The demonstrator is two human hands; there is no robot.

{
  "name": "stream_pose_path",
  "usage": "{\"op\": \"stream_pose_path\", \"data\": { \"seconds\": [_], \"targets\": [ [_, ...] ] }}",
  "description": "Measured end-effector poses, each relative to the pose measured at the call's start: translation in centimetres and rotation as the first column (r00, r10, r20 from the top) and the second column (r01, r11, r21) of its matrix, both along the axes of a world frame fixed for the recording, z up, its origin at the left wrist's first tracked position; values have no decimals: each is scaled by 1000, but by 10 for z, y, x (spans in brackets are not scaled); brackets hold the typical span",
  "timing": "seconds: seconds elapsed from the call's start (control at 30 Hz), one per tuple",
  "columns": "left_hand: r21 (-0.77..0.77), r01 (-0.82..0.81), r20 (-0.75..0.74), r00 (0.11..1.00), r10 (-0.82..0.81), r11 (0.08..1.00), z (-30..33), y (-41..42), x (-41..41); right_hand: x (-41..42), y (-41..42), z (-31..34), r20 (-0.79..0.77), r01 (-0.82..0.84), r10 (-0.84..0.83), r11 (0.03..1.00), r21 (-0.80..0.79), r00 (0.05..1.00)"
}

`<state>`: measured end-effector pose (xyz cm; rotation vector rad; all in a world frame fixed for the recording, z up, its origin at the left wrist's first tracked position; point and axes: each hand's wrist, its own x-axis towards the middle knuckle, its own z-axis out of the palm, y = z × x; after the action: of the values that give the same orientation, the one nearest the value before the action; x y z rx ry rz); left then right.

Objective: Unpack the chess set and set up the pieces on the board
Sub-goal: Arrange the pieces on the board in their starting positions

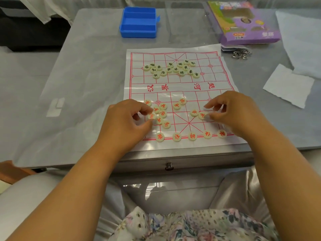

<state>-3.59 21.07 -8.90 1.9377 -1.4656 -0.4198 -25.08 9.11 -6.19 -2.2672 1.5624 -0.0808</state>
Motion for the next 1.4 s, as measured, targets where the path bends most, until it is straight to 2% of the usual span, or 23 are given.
{"op": "stream_pose_path", "data": {
  "seconds": [0.17,0.4,0.93,1.23,1.4],
  "targets": [
    [-30,23,-24,999,-23,999,1,-1,-7,4,5,-3,-17,-58,59,998,30,998],
    [-160,54,-170,982,-81,986,10,3,-17,6,7,-2,-16,-54,55,998,19,998],
    [-224,26,-146,987,-60,974,12,3,-13,5,7,-8,27,-35,34,999,26,999],
    [-184,10,-99,995,-28,983,9,5,-1,11,6,-3,26,-62,62,998,11,998],
    [-200,-103,-129,989,77,974,12,7,12,24,3,1,38,-98,100,995,-28,994]
  ]
}}
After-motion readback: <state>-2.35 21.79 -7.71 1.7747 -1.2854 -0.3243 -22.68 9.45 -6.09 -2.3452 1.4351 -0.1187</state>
